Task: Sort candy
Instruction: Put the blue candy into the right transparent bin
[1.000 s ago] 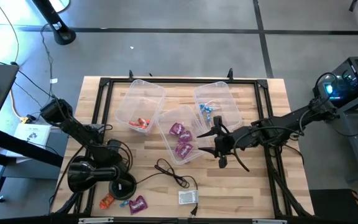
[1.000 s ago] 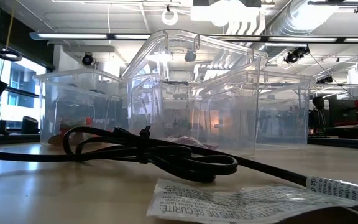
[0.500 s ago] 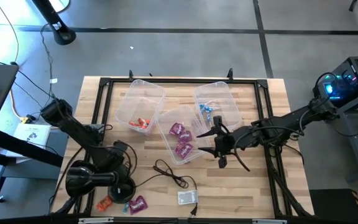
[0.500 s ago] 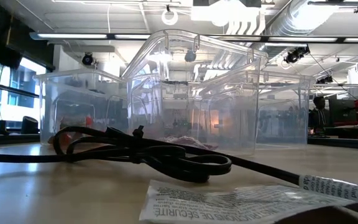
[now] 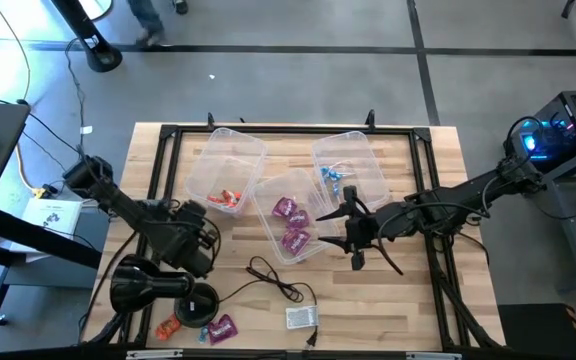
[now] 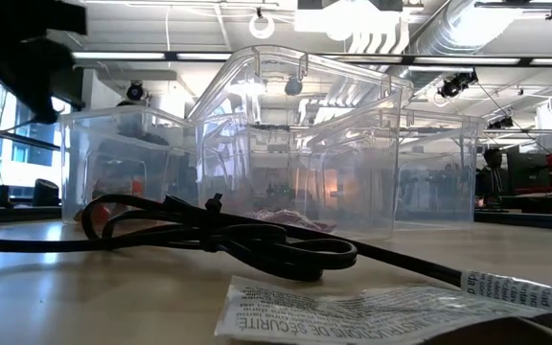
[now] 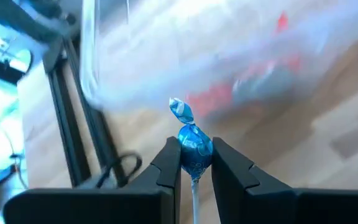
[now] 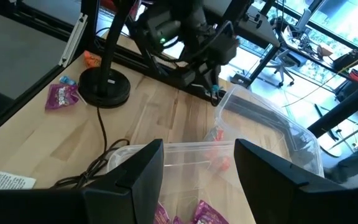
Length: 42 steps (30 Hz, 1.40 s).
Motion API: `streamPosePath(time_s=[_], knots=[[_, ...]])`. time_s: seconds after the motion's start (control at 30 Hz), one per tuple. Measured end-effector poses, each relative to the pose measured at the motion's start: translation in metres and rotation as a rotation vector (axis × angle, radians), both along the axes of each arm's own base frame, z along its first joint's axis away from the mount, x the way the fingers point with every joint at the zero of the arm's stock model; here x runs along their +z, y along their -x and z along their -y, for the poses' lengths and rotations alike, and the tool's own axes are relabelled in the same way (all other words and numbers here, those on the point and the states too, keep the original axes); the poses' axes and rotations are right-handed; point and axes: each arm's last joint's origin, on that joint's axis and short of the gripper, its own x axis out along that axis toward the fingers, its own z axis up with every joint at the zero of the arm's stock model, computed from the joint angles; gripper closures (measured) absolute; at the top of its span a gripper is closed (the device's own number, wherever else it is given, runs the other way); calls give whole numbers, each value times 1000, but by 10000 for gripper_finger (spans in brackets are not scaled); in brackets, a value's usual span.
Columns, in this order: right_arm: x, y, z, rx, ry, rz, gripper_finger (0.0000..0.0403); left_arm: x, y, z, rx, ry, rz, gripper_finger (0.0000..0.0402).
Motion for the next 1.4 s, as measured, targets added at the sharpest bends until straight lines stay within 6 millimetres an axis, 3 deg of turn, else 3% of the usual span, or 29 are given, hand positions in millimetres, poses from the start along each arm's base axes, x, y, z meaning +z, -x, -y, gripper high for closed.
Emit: streamPosePath(time_s=[0.33, 0.5, 0.7, 0.93, 1.17, 1.4], knots=[[0, 0, 0, -6, -17, 2, 210, 51, -31, 5, -219, -19, 133, 355], [0, 0, 0, -7, -18, 2, 210, 74, -41, -3, -286, -187, 189, 355], [1, 0, -1, 24, -19, 6, 210, 88, -66, -23, -316, -403, 215, 355], [9, -3, -3, 85, 11, 90, 210, 104, -120, -51, -486, -389, 191, 355], [16, 2, -5, 107, 36, 131, 210, 126, -161, -89, -855, -380, 525, 355], [33, 23, -11, 166, 46, 203, 210, 131, -178, -151, -980, -386, 865, 355]])
